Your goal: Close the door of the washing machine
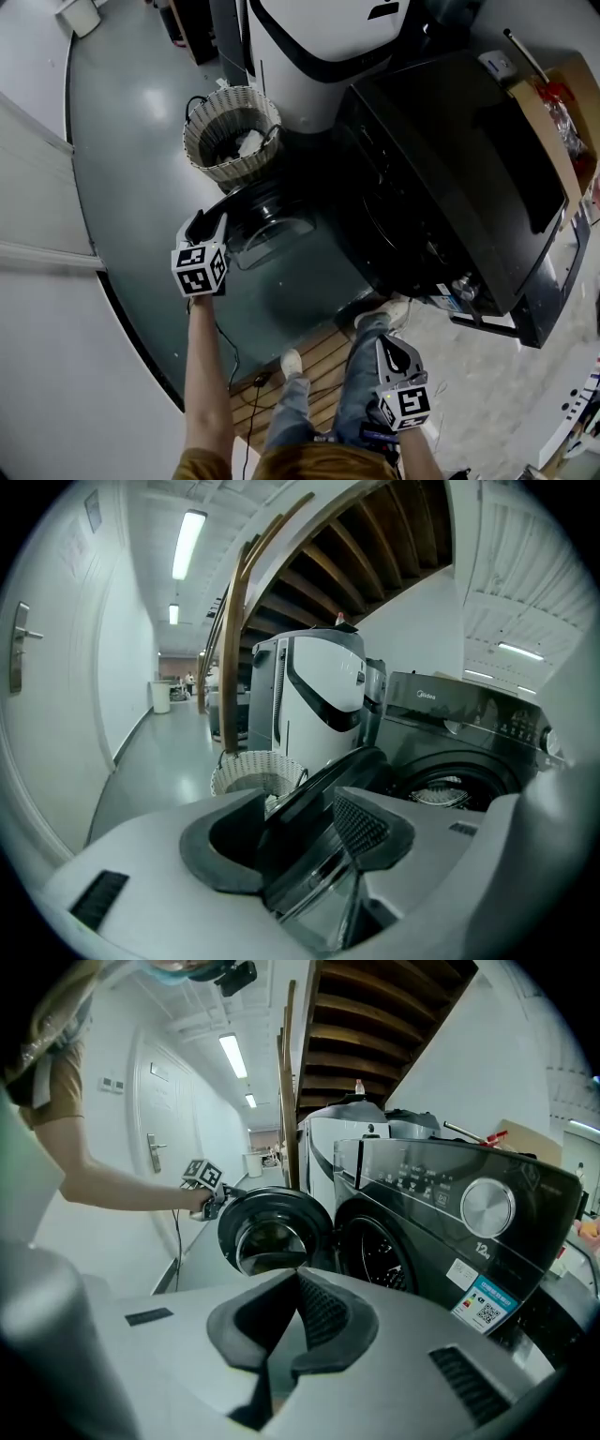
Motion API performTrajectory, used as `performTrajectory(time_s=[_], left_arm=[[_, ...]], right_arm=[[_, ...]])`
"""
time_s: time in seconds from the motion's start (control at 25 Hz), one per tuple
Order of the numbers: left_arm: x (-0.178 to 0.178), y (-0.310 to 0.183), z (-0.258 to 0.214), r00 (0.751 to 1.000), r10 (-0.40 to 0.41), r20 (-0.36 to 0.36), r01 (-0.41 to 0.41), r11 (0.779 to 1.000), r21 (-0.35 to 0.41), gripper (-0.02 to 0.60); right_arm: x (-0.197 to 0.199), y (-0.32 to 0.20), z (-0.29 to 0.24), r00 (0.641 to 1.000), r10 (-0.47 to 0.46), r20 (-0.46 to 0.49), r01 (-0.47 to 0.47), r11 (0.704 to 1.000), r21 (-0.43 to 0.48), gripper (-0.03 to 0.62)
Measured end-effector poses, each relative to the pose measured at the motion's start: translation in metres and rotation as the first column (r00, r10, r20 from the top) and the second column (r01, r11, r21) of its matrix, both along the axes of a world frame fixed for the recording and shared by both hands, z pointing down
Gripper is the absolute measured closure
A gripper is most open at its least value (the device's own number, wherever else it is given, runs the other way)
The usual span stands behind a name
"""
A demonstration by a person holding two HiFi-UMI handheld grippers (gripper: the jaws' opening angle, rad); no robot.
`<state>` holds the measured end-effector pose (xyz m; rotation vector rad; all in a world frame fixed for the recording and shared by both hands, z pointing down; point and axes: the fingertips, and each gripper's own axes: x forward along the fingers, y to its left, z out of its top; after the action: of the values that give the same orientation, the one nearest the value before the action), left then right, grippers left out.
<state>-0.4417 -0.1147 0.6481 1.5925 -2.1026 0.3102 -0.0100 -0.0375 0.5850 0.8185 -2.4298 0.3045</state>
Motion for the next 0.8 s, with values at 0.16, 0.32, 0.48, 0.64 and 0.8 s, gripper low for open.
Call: performTrajectory(time_s=[0.16, 0.32, 0.48, 0.64, 0.8], left_arm=[[-0.004, -0.009, 0.003, 0.999, 0.033, 0.008, -0.033, 0.999, -0.002, 0.32], [-0.006, -0.011, 0.01, 0.998, 0.021, -0.067, -0.021, 1.0, 0.005, 0.304], [-0.006, -0.01, 0.01, 0.998, 0.019, -0.062, -0.018, 1.0, 0.004, 0.304], [-0.007, -0.01, 0.01, 0.998, 0.013, -0.067, -0.013, 1.0, -0.001, 0.304], [-0.004, -0.01, 0.009, 0.998, 0.003, -0.068, -0.003, 1.0, -0.008, 0.304]], right_arm=[[-0.001, 0.0, 0.008, 1.0, -0.01, -0.005, 0.01, 1.0, -0.01, 0.583], [-0.003, 0.004, 0.015, 1.0, -0.025, -0.012, 0.025, 0.999, -0.027, 0.582], [-0.003, 0.007, 0.018, 0.999, -0.029, -0.016, 0.028, 0.999, -0.039, 0.583], [-0.005, 0.006, 0.015, 1.0, -0.029, -0.011, 0.029, 0.999, -0.034, 0.582], [-0.004, 0.006, 0.01, 1.0, -0.026, -0.008, 0.026, 0.999, -0.027, 0.582]])
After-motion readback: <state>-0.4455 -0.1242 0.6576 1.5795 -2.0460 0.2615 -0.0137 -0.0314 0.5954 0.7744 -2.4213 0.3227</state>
